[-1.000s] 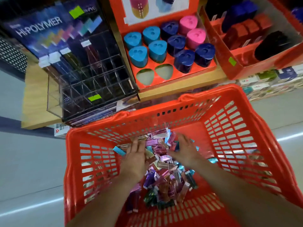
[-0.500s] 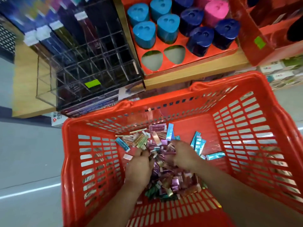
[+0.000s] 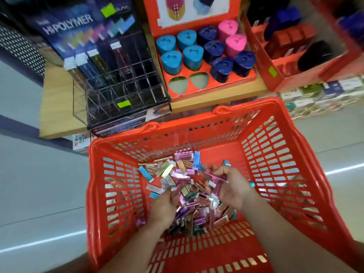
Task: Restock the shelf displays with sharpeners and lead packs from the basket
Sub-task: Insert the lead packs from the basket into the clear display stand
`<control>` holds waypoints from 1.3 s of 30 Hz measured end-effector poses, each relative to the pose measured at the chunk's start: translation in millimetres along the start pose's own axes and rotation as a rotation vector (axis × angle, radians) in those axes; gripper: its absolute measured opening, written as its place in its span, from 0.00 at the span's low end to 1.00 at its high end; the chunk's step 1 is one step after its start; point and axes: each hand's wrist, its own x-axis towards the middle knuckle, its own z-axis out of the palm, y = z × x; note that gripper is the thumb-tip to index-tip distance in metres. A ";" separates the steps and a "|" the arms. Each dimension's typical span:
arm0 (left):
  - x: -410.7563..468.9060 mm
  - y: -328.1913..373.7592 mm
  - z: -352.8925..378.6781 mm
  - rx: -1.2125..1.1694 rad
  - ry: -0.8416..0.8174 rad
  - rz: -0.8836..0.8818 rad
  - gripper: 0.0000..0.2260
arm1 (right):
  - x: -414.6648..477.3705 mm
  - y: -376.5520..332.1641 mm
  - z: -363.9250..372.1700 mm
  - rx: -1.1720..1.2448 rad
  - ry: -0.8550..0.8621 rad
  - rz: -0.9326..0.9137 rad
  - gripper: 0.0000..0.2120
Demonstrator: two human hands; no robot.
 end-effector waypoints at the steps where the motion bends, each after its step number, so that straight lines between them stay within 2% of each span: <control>1: -1.6 8.4 -9.9 -0.190 -0.025 -0.059 0.08 | -3.1 0.7 1.6 0.043 -0.002 -0.014 0.10; 4: -15.9 42.9 -38.2 -0.827 -0.149 -0.171 0.07 | -16.8 1.4 10.5 0.196 -0.042 -0.033 0.11; 6: -28.3 67.4 -54.2 -1.047 -0.211 -0.083 0.08 | -29.5 0.8 20.2 0.194 -0.077 -0.039 0.13; 9: -49.3 102.6 -77.2 -1.209 -0.221 0.092 0.08 | -51.6 0.2 36.4 0.015 -0.205 -0.083 0.16; 11: -64.6 119.4 -90.2 -1.167 -0.140 0.195 0.08 | -69.6 -1.5 46.9 -0.115 -0.278 -0.110 0.15; 13: -81.3 132.6 -100.1 -1.027 -0.053 0.294 0.08 | -86.9 -2.0 57.1 -0.173 -0.349 -0.107 0.09; 16: -103.0 143.9 -112.0 -0.885 0.029 0.355 0.07 | -109.9 -3.2 70.4 -0.227 -0.393 -0.150 0.18; 18: -117.2 150.0 -119.9 -0.831 0.089 0.369 0.07 | -125.2 -2.1 76.4 -0.232 -0.416 -0.212 0.18; 20: -132.7 157.3 -127.7 -0.829 0.096 0.399 0.09 | -138.0 -0.5 79.0 -0.191 -0.456 -0.271 0.13; 22: -148.2 164.9 -135.6 -0.865 0.073 0.413 0.10 | -148.1 1.3 79.7 -0.141 -0.473 -0.314 0.12; 26: -175.8 174.7 -155.3 -0.922 0.049 0.451 0.08 | -170.8 -1.2 87.1 0.047 -0.423 -0.372 0.09; 30: -197.4 175.6 -168.1 -0.962 0.008 0.485 0.08 | -194.8 -15.2 99.3 0.134 -0.387 -0.465 0.11; 33: -210.1 173.9 -170.9 -0.966 -0.054 0.498 0.11 | -212.6 -18.6 110.7 -0.003 -0.413 -0.557 0.06; 37: -223.2 172.3 -173.7 -0.867 -0.005 0.529 0.12 | -225.6 -16.5 120.0 -0.250 -0.405 -0.687 0.14; 39: -227.8 170.3 -177.2 -0.782 0.018 0.570 0.13 | -230.0 -16.8 121.9 -0.331 -0.389 -0.712 0.14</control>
